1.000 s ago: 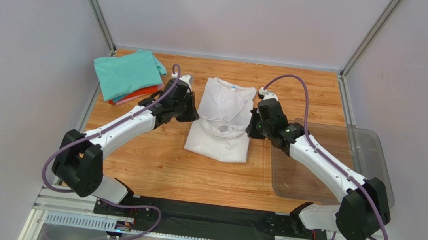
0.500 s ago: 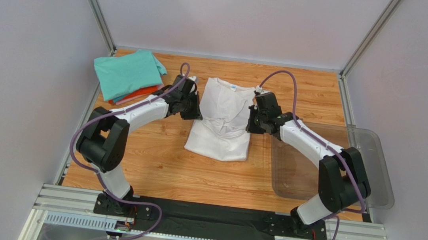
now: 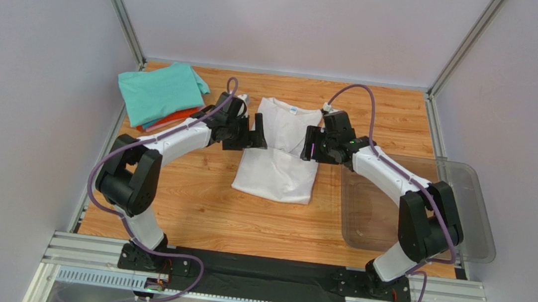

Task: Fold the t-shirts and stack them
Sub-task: Fold the tshirt

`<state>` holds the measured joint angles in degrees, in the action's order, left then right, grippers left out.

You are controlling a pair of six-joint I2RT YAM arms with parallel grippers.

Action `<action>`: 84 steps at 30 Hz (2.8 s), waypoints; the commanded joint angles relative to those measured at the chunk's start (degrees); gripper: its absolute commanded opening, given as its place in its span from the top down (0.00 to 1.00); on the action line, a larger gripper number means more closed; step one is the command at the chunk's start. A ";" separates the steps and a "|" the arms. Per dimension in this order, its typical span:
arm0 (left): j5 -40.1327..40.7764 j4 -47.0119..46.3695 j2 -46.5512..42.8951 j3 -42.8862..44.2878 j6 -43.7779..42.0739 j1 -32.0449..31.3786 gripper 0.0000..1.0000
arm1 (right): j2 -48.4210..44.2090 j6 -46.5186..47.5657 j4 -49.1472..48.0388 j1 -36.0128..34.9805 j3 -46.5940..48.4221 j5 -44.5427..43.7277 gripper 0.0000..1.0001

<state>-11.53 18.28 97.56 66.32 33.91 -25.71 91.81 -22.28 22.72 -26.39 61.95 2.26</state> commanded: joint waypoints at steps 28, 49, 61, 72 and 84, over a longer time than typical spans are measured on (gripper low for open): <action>-19.14 -27.06 -12.92 -29.23 11.62 -0.39 0.00 | -8.14 -13.22 -24.21 -7.97 -24.24 16.19 0.00; -11.50 -12.49 -32.41 -49.53 12.66 -1.88 0.00 | -15.68 -14.28 -25.88 -16.39 -35.58 12.16 0.00; 2.29 21.25 -72.04 -40.32 14.43 -6.72 0.00 | -37.82 -14.89 -6.38 -24.23 -26.27 -1.12 0.00; 7.75 23.47 -72.17 -42.77 17.42 -6.72 0.00 | -56.74 -19.20 -1.02 -24.32 -34.35 -3.06 0.00; 4.32 12.22 -59.42 -48.31 17.33 -6.80 0.25 | -47.16 -20.43 -1.62 -24.41 -38.14 -2.17 0.06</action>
<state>-5.34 35.79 37.19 18.26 50.94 -32.23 44.18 -41.85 22.20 -50.50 23.90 0.47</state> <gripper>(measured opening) 0.771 0.946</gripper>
